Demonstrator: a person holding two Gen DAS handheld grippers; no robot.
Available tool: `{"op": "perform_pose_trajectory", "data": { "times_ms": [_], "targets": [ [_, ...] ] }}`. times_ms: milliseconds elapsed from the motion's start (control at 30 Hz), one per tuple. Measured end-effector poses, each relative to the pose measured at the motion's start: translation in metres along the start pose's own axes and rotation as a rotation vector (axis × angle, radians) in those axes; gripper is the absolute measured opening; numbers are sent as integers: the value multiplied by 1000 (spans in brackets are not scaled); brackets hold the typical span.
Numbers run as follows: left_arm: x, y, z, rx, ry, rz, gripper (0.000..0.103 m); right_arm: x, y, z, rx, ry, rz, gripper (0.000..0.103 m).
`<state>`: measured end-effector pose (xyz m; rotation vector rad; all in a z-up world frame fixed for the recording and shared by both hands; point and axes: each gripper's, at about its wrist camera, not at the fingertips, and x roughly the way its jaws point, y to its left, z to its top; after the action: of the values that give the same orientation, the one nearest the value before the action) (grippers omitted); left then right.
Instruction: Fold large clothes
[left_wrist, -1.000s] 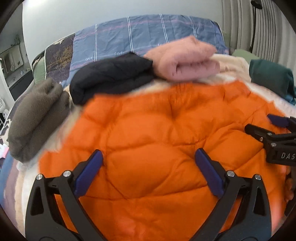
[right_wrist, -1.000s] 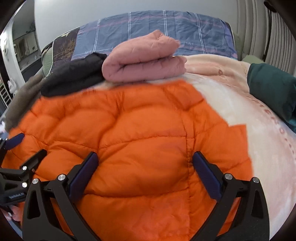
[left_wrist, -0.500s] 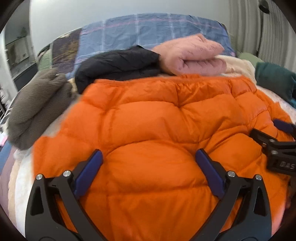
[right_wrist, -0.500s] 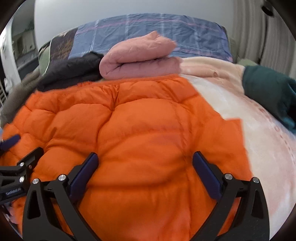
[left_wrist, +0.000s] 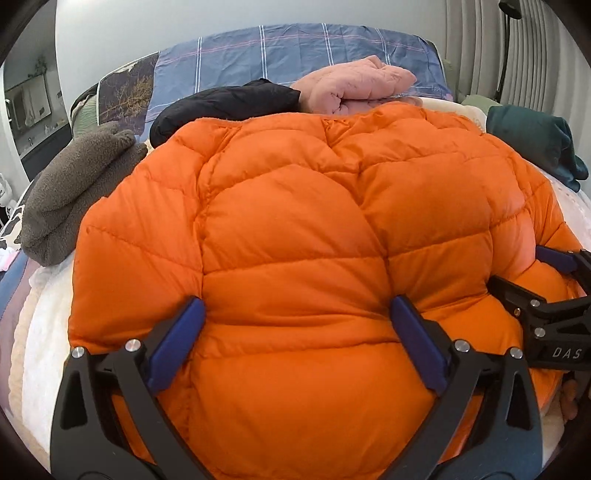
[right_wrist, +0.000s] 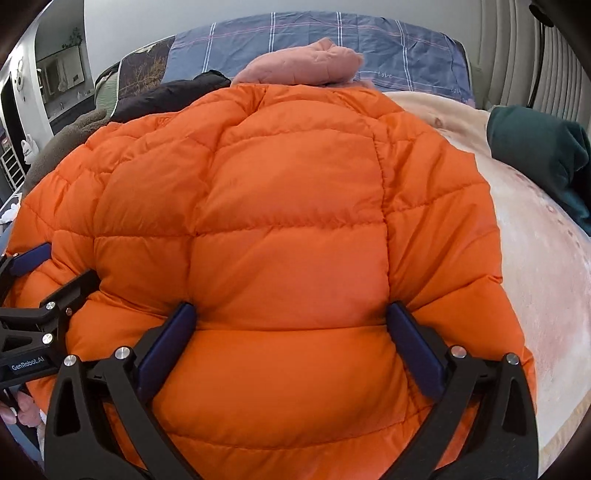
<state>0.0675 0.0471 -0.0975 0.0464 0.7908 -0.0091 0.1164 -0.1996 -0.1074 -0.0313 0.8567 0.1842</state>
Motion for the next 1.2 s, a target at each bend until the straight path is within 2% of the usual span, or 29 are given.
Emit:
{"op": "perform_pose_trajectory", "data": {
  "times_ms": [200,300,367,433,500,567,833,1000,1100,1167,1200],
  "targets": [
    [-5,1,-3,-8,-20,-4,101,-11,-5,-6,11,-20,16,102],
    [-21,4,-6,-44,-24,-6,101,-43,-6,-15,40,-50,12,102],
    [-40,4,-13,-59,-35,-43,101,-62,-1,-24,-2,-79,23,102],
    [-50,1,-21,-36,-33,-52,101,-58,5,-34,-53,-31,-25,102],
    [-47,-2,-28,-11,-26,-41,101,-42,-2,-41,-31,9,9,102],
    [-42,-1,-36,-17,-35,-45,101,-40,-7,-41,-3,7,32,102],
    [-50,2,-37,-26,-65,-62,101,-55,-12,-34,8,-8,41,102],
    [-65,6,-34,-32,-83,-67,101,-77,-7,-10,-6,-98,44,102],
    [-85,20,-31,-56,-145,-62,101,-89,7,10,-58,-170,52,101],
    [-98,41,-29,-106,-186,-48,101,-92,19,22,-85,-197,77,91],
    [-102,52,-27,-134,-197,-44,101,-91,24,28,-97,-201,96,80]
  ]
}}
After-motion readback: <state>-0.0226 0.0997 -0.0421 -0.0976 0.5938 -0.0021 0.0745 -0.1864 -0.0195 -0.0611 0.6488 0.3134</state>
